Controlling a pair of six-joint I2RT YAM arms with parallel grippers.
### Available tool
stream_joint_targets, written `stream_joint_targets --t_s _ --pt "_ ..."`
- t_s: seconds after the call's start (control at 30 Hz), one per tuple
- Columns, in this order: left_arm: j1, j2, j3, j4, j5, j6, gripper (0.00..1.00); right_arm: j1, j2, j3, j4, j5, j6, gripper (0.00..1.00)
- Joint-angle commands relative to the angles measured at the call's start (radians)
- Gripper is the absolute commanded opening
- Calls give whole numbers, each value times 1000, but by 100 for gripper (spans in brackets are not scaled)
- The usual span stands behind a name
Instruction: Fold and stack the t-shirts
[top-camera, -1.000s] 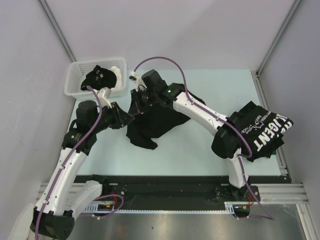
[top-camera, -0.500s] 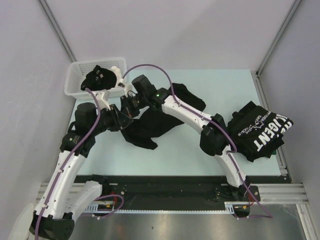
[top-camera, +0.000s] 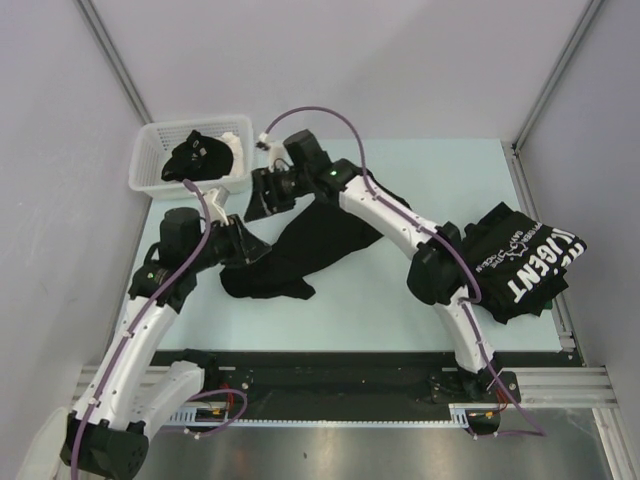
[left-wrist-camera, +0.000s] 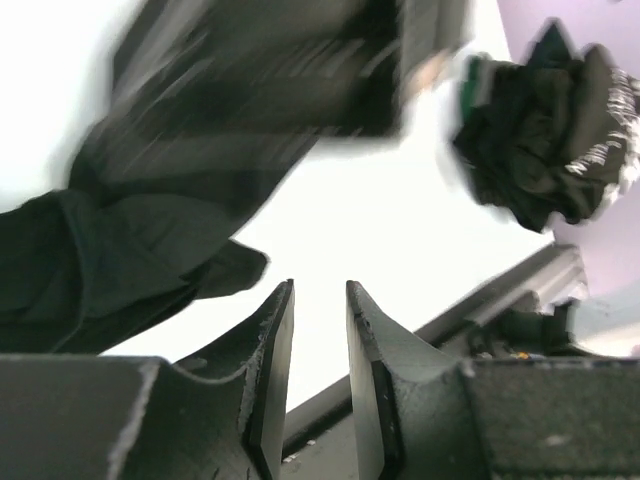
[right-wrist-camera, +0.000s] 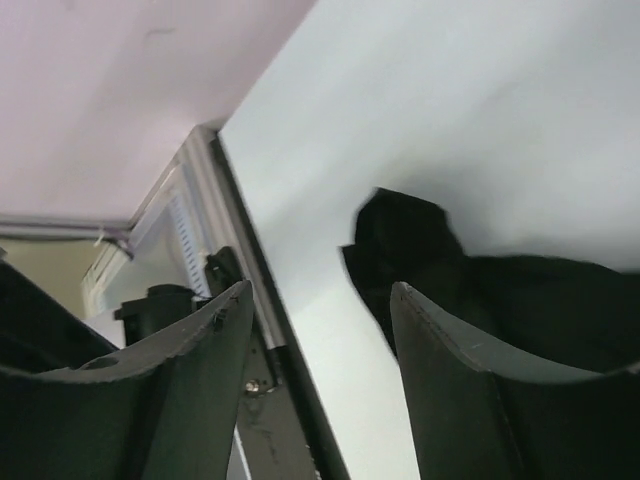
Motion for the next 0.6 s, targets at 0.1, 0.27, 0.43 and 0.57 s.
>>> stream_joint_targets --t_s 0.1,0.27,0.43,0.57 --pt "-3 131 14 -103 -231 71 29 -183 -230 -138 -21 68 -69 63" --pt "-3 229 -3 -137 -381 37 30 -278 -304 -269 -24 65 -109 63" --pt "-3 315 2 -87 -414 23 31 -339 -322 -307 -10 62 -126 63" --pt "-3 398 48 -62 -400 26 31 -382 -289 -284 -13 28 -125 63"
